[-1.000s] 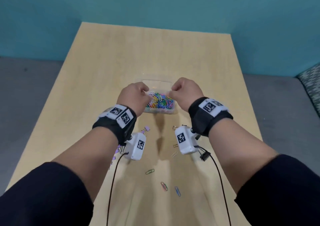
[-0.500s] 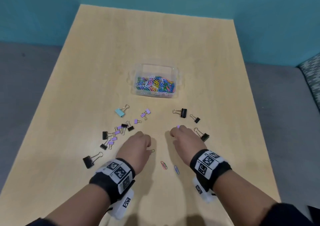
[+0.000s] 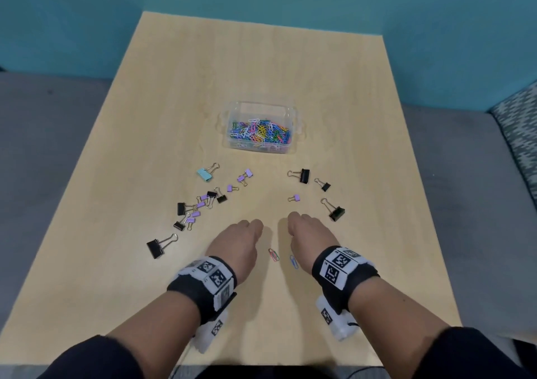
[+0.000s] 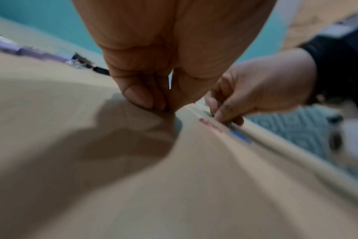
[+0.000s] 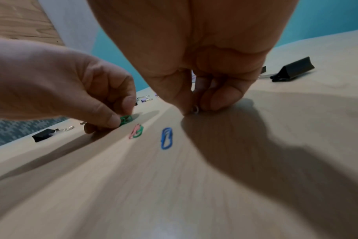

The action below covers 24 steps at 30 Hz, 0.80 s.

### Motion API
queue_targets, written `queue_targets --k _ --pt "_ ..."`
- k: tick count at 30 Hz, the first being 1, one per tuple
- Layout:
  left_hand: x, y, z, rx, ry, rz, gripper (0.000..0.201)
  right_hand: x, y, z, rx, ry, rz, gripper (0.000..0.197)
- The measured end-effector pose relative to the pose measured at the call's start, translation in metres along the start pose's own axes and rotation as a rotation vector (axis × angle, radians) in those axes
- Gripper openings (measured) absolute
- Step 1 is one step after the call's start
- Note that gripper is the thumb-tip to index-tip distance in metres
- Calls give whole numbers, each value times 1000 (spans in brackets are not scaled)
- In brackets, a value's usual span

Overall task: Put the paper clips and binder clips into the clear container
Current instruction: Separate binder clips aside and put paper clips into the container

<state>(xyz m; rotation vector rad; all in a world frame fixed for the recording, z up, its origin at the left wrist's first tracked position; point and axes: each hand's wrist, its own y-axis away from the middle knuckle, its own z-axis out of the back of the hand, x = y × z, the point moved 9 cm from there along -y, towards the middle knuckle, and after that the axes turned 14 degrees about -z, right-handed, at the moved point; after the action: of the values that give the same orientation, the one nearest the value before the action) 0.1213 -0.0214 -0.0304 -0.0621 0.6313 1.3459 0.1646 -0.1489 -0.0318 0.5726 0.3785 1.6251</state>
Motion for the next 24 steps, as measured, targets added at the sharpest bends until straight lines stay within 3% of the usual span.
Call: queue_targets --k 2,5,6,8,11,14,16,19,24 --pt "17 7 3 -144 428 169 32 -15 2 2 35 -283 -124 26" --pt "26 22 -4 -355 1379 422 24 -36 12 -9 264 -1147 -349 24" --pt "23 25 -2 -388 1557 437 23 -37 18 -12 345 -1342 -378 25" --pt "24 27 0 -416 1664 429 25 -37 25 -15 428 -1525 -395 28" --pt "26 24 -5 -361 1400 381 26 -41 26 -19 366 -1288 -381 21" --pt "11 14 -4 -229 872 184 22 -37 28 -9 152 -649 -228 1" --pt "-7 6 -4 -125 514 24 26 -29 31 -15 79 -295 -162 9" --pt "-22 -1 -15 2 146 -145 27 -21 31 -21 36 -173 -132 6" --pt "-25 -4 -21 4 41 -191 11 -18 31 -25 5 -157 -120 5"
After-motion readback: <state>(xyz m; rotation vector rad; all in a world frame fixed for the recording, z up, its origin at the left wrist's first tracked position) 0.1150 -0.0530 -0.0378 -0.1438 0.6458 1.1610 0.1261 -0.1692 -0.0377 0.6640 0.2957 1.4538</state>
